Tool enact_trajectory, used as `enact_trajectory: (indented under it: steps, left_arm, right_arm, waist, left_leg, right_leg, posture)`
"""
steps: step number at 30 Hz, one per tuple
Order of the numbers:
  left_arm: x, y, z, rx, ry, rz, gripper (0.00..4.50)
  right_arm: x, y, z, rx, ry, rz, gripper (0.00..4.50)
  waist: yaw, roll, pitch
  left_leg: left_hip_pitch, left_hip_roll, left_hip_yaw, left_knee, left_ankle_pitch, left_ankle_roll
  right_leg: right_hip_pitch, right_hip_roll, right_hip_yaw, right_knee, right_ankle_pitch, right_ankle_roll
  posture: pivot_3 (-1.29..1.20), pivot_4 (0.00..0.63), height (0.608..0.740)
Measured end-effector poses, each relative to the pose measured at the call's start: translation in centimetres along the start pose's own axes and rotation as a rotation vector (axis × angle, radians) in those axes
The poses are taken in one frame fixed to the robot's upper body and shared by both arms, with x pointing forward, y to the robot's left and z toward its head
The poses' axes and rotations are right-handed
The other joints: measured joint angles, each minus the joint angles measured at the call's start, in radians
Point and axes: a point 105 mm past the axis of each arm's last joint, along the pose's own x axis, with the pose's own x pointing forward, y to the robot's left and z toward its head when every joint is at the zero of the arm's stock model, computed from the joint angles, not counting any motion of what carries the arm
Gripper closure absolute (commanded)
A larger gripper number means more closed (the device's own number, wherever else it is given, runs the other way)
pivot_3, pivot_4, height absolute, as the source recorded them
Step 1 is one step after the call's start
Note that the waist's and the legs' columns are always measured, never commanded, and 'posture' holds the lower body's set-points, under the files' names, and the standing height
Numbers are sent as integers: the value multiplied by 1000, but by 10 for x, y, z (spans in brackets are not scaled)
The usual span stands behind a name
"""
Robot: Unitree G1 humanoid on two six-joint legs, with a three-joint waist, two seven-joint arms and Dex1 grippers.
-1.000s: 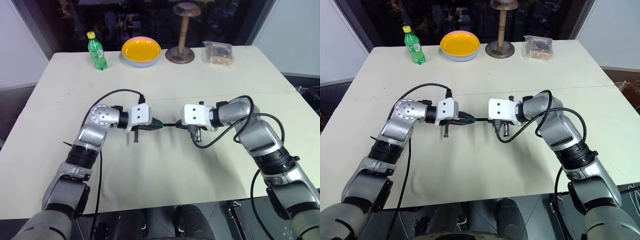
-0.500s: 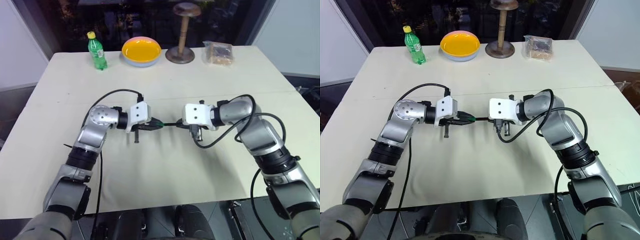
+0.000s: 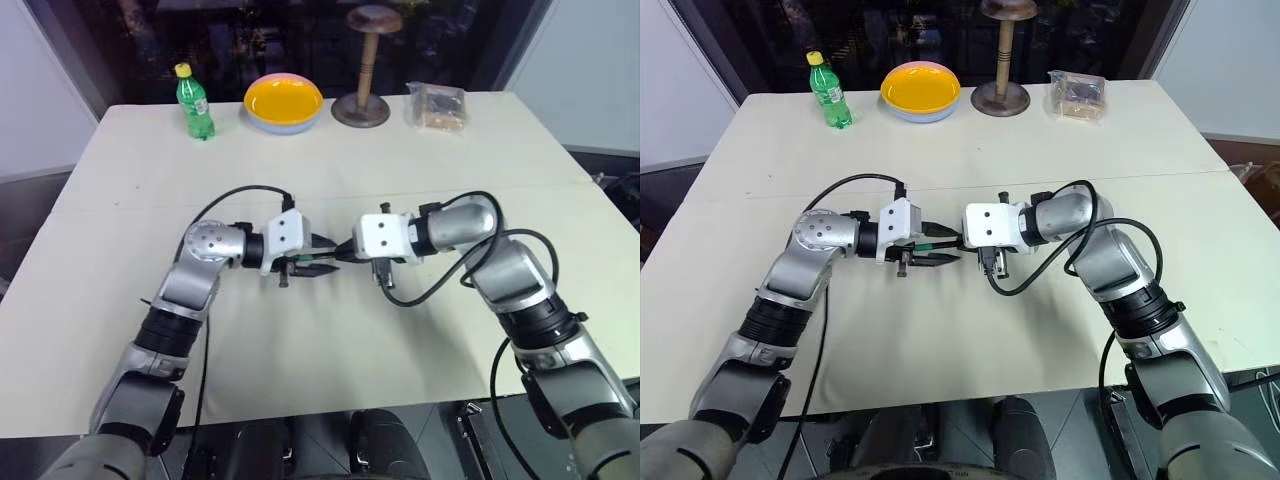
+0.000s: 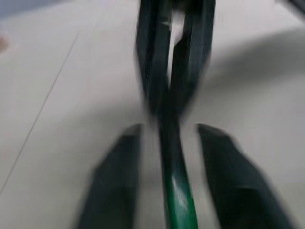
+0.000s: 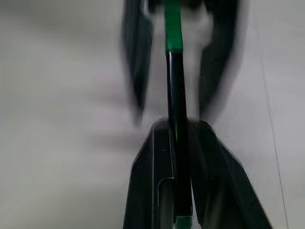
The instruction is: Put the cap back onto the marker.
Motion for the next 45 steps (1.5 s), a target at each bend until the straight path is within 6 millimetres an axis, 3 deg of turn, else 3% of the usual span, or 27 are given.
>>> enact_trajectory:
  steps: [1,10,15,21,25,29,37,40,45]
  left_arm:
    - [-1,1,1,3,0,7,527]
    - [-5,0,4,4,-6,19,527]
    - [-19,-2,3,-44,-1,72,527]
    - [-59,10,6,-83,25,249,527]
    - [-69,11,6,-101,24,315,527]
    - [-70,12,1,-123,28,373,527]
    - [-63,1,-13,-209,18,403,527]
    - [-61,6,-1,-209,-20,389,527]
    - [-64,10,39,-173,-121,337,527]
  right_arm:
    - [0,0,0,-1,-3,0,4500]
    - [-2,0,0,-1,-4,0,4500]
    - [-10,-2,-10,35,21,-36,4500]
    - [-41,-7,-57,233,144,-211,4500]
    - [-64,-15,-80,371,224,-360,4500]
    - [-94,-14,-111,551,310,-530,4500]
    - [-153,24,-167,899,513,-790,4500]
    - [-165,38,-178,947,558,-826,4500]
    - [-170,60,-195,1012,612,-834,4500]
  waist:
    - [0,0,0]
    - [0,0,0]
    - [0,0,0]
    - [0,0,0]
    - [1,0,0]
    - [4,0,0]
    - [3,0,0]
    - [3,0,0]
    - [0,0,0]
  left_leg:
    - [0,0,0,0,0,0]
    - [0,0,0,0,0,0]
    - [0,0,0,0,0,0]
    - [0,0,0,0,0,0]
    - [0,0,0,0,0,0]
    - [0,0,0,0,0,0]
    - [0,0,0,-1,0,0]
    - [0,0,0,-1,0,0]
    - [0,0,0,-1,0,0]
  right_leg:
    - [0,0,0,0,0,0]
    - [0,0,0,0,0,0]
    - [0,0,0,0,0,0]
    - [0,-1,0,0,0,0]
    - [0,-1,0,0,0,0]
    - [0,-1,0,0,0,0]
    - [0,-2,0,0,0,0]
    - [0,-1,0,0,0,0]
    - [0,-1,1,0,0,0]
  posture:
    - [0,150,740]
    - [0,150,740]
    - [0,150,740]
    - [0,150,740]
    - [0,150,740]
    - [0,150,740]
    - [0,150,740]
    - [0,150,740]
    - [0,150,740]
